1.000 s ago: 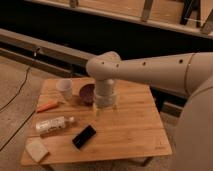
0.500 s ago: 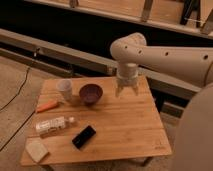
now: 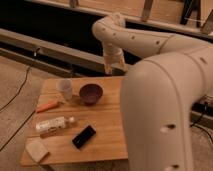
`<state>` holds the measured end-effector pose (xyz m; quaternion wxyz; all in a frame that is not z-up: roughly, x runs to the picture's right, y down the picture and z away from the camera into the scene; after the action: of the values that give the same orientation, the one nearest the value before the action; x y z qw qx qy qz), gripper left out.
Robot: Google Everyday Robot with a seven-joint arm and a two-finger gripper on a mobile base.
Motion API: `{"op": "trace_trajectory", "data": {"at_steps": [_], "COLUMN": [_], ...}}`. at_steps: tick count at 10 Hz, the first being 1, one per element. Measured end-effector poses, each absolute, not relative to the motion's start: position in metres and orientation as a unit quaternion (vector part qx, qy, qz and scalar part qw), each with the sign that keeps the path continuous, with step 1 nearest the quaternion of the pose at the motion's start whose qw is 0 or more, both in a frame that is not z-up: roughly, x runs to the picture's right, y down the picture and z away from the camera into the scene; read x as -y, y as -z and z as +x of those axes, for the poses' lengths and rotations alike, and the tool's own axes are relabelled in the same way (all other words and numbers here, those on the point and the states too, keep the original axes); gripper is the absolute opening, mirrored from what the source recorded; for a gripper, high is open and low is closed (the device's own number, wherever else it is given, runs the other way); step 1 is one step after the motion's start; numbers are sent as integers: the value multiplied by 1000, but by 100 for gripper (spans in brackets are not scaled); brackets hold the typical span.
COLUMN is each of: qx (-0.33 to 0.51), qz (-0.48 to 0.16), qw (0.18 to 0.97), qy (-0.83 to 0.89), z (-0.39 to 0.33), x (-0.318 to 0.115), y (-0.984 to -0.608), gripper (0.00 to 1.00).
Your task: Move the arm in a circular motion
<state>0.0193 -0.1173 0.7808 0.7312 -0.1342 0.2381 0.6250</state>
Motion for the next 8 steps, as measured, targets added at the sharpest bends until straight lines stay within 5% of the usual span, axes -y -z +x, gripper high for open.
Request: {"op": "trace_trajectory", "data": {"at_steps": [4,8], "qx": [-221,-166], "qz": [-133,-176], "qw": [810,878], "qy": [-527,-414], "z": [-105,-212], "x": [130,87], "y": [-810,-796], "gripper": [65,65]}}
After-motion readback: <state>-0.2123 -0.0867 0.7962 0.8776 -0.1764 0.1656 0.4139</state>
